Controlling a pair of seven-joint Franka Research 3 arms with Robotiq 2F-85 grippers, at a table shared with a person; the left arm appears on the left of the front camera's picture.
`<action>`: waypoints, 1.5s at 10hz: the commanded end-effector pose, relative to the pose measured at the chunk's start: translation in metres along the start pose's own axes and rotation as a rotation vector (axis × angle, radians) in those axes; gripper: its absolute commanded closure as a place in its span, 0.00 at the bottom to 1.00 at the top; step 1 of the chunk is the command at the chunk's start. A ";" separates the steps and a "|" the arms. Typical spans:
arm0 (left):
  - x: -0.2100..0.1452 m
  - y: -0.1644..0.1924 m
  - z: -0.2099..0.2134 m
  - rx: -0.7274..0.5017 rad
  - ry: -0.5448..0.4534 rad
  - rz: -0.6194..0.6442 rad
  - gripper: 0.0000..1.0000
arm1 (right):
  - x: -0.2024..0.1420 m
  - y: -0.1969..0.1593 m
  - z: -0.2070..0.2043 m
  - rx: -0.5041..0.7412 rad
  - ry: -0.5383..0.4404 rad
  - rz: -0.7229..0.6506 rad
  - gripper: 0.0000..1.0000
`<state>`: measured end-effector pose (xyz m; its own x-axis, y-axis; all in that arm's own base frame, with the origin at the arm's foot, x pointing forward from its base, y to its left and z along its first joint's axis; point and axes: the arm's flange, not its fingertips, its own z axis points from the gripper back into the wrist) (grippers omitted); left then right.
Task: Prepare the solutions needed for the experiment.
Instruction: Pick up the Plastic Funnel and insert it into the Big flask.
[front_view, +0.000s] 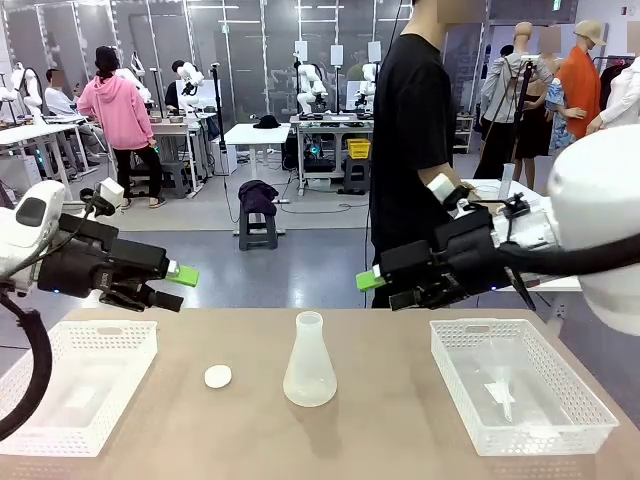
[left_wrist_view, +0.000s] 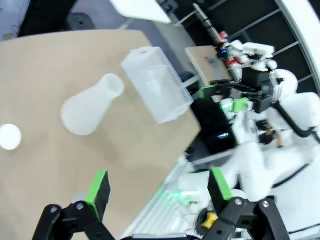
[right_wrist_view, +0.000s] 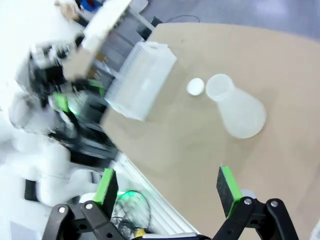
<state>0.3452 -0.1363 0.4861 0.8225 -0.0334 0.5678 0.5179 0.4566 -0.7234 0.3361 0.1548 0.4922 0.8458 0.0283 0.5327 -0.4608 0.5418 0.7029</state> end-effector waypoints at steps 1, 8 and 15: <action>-0.007 0.019 -0.010 -0.114 -0.061 0.134 0.00 | 0.005 -0.016 -0.011 0.153 -0.039 -0.156 0.00; 0.007 0.017 -0.031 -0.261 -0.108 0.244 0.00 | 0.009 -0.040 -0.013 0.245 -0.070 -0.315 0.00; 0.003 0.022 -0.034 -0.254 -0.084 0.254 0.00 | 0.008 -0.044 -0.012 0.238 -0.051 -0.335 0.00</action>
<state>0.3688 -0.1529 0.4583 0.9100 0.1183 0.3974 0.3640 0.2311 -0.9023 0.3667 0.1392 0.4582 0.9478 -0.1512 0.2809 -0.2218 0.3205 0.9209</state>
